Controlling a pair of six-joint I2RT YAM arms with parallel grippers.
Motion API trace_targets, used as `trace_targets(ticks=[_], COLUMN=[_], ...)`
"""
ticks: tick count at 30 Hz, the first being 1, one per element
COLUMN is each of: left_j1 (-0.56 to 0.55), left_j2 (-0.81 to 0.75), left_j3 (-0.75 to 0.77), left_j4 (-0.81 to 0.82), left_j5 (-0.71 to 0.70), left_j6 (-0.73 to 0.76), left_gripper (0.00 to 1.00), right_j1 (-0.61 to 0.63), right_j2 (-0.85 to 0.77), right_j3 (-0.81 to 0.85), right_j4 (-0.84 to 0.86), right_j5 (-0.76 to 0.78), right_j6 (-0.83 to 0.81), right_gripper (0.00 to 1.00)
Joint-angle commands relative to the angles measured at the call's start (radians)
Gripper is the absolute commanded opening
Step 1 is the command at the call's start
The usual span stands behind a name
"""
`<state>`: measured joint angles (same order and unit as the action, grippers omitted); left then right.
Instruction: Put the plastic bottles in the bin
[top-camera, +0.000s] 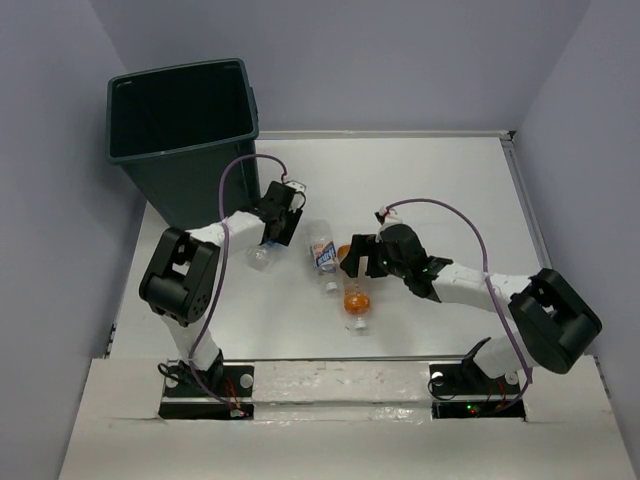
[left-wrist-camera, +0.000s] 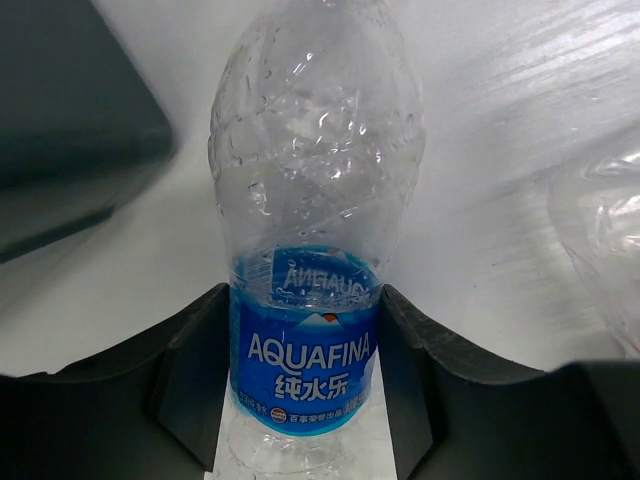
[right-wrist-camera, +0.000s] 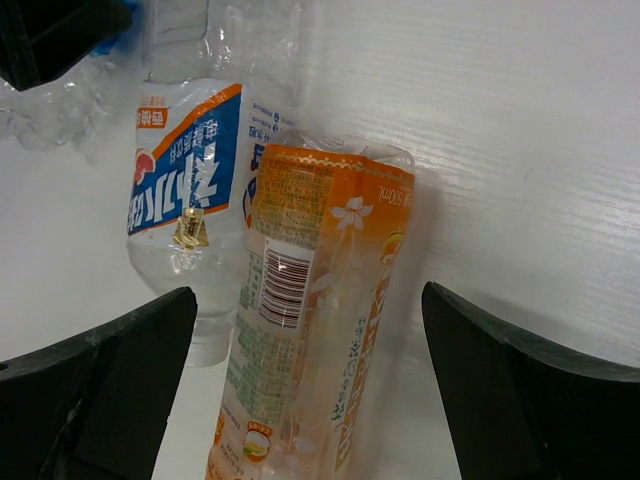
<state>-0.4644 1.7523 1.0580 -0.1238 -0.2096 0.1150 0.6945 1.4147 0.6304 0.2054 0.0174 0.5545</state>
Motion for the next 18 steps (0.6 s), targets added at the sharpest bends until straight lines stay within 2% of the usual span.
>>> trace_targets(ticks=[1, 2, 5, 8, 13, 16, 18], left_j1=[-0.037, -0.046, -0.06, -0.082, -0.108, -0.109, -0.112], left_j2=[-0.03, -0.051, -0.117, -0.19, -0.401, -0.523, -0.606], left_j3=[0.017, 0.014, 0.014, 0.0, -0.023, -0.021, 0.005], left_j4=[-0.06, -0.06, -0.06, -0.059, -0.031, 0.006, 0.026], left_j5=[0.001, -0.001, 0.015, 0.03, 0.062, 0.104, 0.127], left_j6=[-0.02, -0.038, -0.072, -0.109, -0.182, -0.204, -0.224], left_gripper=[0.55, 0.51, 0.48, 0.47, 0.47, 0.47, 0.47], right_j1=[0.007, 0.007, 0.007, 0.007, 0.007, 0.007, 0.007], right_j2=[0.033, 0.044, 0.069, 0.067, 0.076, 0.09, 0.081], right_j3=[0.058, 0.061, 0.063, 0.057, 0.06, 0.06, 0.052], right_j4=[-0.02, -0.024, -0.029, -0.037, -0.043, -0.046, -0.046], right_j5=[0.006, 0.013, 0.05, 0.09, 0.101, 0.105, 0.124], right_j6=[-0.021, -0.018, -0.015, -0.011, -0.008, -0.004, 0.001], right_gripper=[0.99, 0.98, 0.94, 0.89, 0.83, 0.7, 0.56])
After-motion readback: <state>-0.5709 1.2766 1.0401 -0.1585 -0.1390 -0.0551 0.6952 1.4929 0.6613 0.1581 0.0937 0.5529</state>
